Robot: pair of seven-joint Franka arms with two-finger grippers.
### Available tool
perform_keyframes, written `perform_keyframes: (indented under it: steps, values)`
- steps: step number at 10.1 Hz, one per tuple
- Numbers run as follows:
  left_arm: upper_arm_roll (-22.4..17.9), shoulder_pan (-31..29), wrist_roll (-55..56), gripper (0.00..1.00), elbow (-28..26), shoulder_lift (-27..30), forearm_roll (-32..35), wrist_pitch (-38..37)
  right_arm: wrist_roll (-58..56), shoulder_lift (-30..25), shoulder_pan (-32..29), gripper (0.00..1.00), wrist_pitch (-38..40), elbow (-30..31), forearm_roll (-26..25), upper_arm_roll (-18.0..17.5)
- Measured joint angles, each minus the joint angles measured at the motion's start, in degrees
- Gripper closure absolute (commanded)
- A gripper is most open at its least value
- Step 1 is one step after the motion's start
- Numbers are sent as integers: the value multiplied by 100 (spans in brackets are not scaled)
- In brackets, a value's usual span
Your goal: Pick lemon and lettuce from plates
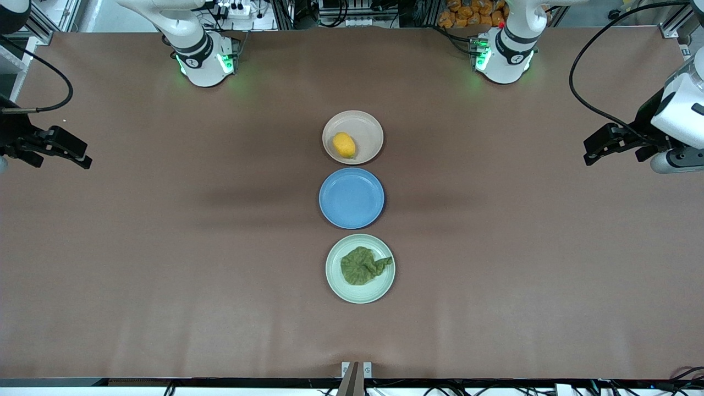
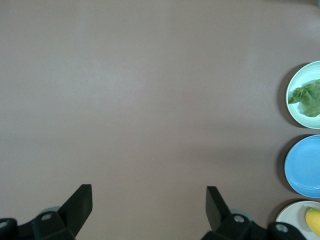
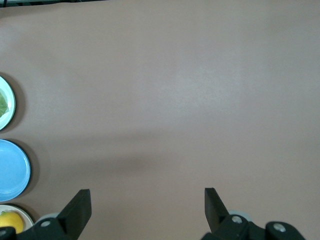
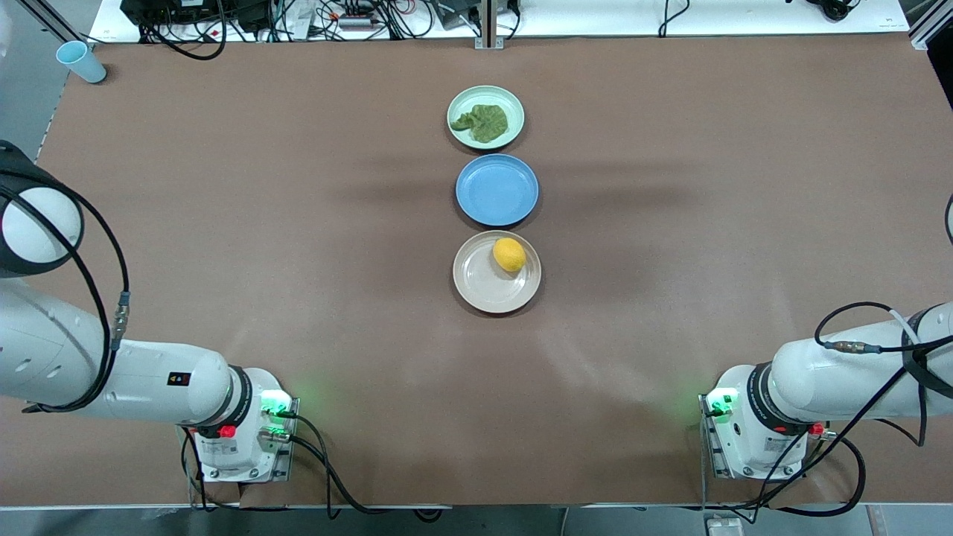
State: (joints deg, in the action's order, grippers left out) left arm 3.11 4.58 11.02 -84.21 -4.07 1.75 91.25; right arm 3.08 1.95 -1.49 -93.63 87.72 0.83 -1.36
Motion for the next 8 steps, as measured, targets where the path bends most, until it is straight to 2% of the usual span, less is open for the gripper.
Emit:
perform_keyframes:
  steps: [4, 8]
  values:
    - [1, 2, 0, 0, -44, -59, 0, -2, -2, -1, 0, 0, -5, 0, 6, -6]
    - [55, 86, 0, 0, -57, -410, -126, 256, -3, -1, 1, 0, -8, 0, 9, -8]
